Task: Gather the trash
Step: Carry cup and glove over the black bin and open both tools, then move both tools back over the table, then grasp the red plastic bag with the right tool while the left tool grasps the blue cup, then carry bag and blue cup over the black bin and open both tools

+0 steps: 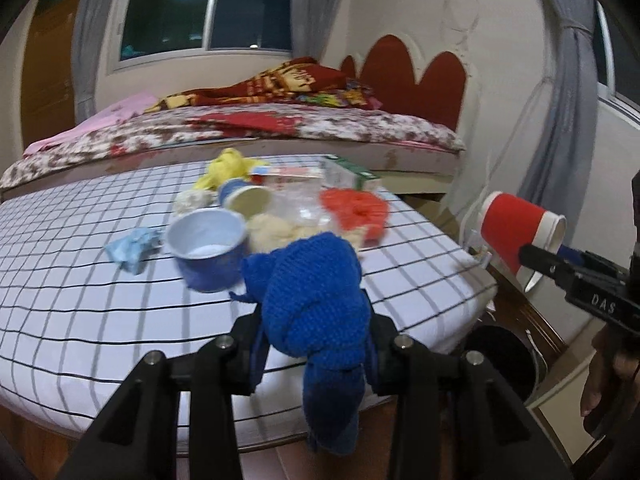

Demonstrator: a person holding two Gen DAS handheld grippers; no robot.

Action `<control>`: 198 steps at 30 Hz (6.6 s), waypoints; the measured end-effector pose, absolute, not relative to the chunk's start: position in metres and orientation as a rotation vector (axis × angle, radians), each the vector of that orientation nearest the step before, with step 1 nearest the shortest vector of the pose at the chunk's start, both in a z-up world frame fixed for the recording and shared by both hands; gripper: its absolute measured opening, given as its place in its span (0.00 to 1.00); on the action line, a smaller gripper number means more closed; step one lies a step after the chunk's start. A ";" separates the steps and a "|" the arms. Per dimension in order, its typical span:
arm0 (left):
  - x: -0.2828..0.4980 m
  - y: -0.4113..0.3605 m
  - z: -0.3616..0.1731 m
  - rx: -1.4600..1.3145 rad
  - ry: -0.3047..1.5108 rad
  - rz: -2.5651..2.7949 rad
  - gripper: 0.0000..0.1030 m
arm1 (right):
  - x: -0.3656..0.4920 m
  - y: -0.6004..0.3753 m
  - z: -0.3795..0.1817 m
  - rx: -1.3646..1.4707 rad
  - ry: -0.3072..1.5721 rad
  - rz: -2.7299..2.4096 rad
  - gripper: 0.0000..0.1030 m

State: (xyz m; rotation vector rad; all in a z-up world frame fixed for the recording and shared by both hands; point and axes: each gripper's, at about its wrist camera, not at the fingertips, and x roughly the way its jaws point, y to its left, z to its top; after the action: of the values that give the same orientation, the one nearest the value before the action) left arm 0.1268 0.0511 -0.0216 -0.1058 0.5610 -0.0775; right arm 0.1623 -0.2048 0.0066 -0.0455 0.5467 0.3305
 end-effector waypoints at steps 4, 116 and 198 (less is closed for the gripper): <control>0.127 0.025 -0.019 -0.076 0.556 -0.132 0.39 | 0.155 -0.231 0.009 -0.031 0.536 0.284 0.52; 0.118 0.135 -0.032 -0.090 0.637 0.189 0.99 | 0.191 -0.114 -0.009 -0.115 0.706 0.445 0.99; 0.157 0.041 0.007 -0.036 0.518 -0.085 0.75 | 0.200 -0.233 0.037 -0.014 0.588 0.282 0.27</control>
State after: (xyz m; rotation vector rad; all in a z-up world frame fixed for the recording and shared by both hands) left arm 0.1570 0.0410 0.0070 -0.0356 0.5177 -0.0848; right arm 0.1996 -0.2332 0.0374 -0.0139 0.5881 0.2818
